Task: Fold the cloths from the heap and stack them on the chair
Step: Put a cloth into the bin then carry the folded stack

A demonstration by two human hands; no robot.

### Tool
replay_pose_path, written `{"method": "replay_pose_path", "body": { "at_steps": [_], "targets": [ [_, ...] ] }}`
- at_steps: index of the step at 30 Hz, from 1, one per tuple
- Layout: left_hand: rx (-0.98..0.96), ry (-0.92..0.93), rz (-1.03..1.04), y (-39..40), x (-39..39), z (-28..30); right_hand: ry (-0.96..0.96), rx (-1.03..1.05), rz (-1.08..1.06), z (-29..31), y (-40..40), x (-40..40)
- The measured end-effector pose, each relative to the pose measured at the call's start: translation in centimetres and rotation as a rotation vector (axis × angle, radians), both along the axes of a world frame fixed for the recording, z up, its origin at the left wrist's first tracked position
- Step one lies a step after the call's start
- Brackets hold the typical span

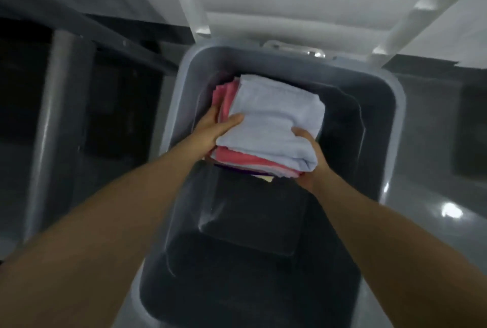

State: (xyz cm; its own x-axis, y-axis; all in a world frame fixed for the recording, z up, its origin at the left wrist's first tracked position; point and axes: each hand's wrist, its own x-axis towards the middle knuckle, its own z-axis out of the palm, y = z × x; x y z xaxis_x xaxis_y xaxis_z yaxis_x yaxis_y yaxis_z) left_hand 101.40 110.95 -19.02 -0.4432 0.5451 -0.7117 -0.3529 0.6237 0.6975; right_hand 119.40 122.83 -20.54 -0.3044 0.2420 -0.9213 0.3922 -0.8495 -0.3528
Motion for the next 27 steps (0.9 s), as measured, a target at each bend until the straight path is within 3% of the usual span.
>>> {"method": "replay_pose_path", "body": {
  "at_steps": [3, 6, 11, 17, 21, 27],
  "targets": [
    [-0.103, 0.080, -0.116, 1.1, -1.0, -4.1, 0.002, 0.156, 0.089, -4.6, 0.4, -0.8],
    [-0.251, 0.216, -0.263, 1.8, -1.1, -6.9, -0.146, 0.103, 0.155, -6.8, -0.3, -0.7],
    [-0.327, 0.309, -0.194, 2.1, 0.1, -7.3, -0.288, 0.243, 0.237, -7.4, -0.6, -1.3],
    [-0.350, 0.513, -0.054, 2.6, 1.6, -4.3, -0.251, 0.289, 0.193, -3.8, -0.3, -1.3],
    [-0.437, 0.420, -0.041, 2.6, 2.2, -3.2, -0.213, 0.287, 0.171, -1.8, -0.3, -0.5],
    [-0.417, 0.434, -0.019, 2.1, 1.2, -3.5, -0.083, 0.412, 0.381, -1.5, -2.4, -5.1]
  ]
}}
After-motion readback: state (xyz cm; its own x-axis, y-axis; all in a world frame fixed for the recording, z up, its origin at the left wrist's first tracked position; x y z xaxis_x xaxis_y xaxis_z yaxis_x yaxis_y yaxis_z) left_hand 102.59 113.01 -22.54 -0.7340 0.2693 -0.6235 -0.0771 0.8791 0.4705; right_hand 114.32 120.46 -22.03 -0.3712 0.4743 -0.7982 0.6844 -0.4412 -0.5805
